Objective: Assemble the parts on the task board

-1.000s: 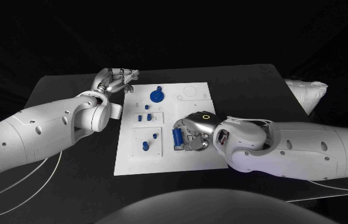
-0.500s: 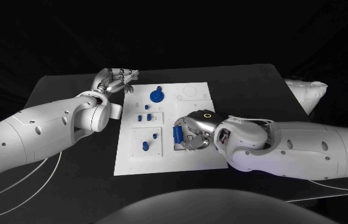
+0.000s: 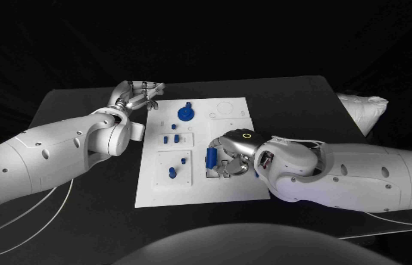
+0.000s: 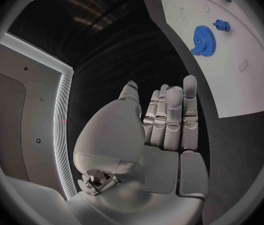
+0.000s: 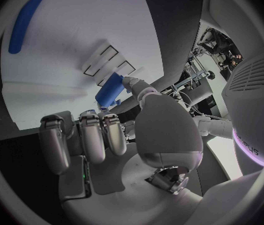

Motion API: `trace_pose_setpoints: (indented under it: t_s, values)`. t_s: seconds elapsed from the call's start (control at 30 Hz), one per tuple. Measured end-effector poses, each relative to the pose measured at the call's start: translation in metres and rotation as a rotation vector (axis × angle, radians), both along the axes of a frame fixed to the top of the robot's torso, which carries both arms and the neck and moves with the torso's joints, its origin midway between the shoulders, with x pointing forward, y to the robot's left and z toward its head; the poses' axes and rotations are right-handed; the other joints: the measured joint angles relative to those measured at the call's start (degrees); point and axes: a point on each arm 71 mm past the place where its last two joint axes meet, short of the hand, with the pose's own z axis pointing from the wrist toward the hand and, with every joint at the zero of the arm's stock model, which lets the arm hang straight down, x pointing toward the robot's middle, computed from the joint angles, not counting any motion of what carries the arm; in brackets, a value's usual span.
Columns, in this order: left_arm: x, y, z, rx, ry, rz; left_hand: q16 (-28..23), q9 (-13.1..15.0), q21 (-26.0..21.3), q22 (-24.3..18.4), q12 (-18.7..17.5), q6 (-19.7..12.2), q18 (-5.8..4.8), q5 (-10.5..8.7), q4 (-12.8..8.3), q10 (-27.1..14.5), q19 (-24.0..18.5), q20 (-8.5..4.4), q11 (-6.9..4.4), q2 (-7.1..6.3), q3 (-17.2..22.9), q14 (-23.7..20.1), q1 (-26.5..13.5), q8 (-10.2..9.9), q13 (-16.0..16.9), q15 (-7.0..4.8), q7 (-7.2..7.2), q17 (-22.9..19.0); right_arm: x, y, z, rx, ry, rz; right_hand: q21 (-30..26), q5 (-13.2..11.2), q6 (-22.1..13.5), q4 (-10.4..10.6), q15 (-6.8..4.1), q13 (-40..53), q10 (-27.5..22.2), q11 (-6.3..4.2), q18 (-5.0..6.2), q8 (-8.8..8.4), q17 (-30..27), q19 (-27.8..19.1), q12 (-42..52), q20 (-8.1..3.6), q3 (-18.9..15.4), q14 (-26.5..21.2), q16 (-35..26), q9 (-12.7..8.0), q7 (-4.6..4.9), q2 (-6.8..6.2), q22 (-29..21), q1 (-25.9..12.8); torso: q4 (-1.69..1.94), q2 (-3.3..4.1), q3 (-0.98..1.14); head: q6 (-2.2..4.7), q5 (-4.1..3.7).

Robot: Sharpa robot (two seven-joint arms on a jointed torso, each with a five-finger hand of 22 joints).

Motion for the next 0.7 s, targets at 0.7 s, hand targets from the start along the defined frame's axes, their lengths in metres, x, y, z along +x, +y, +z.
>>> trace_pose_setpoints:
  t_s: [0.7]
  values:
    - [0.0, -0.0004, -0.0001, 0.0, 0.001, -0.001, 0.0, 0.0, 0.0, 0.0, 0.0, 0.0, 0.0, 0.0, 0.0, 0.0, 0.0, 0.0, 0.0, 0.0, 0.0, 0.0, 0.0, 0.0, 0.0, 0.0, 0.0, -0.02, 0.005, -0.0069, -0.0062, -0.023, 0.034, -0.032, 0.0, -5.11, -0.62, 0.59, 0.42, -0.01, -0.21, 0.2, 0.0, -1.62, 0.04, -0.01, 0.0, 0.41, -3.03, 0.01, 0.0, -0.4, -0.88, -0.75, 0.03, -1.37, 0.02, 0.0, -0.02, 0.0, -0.03]
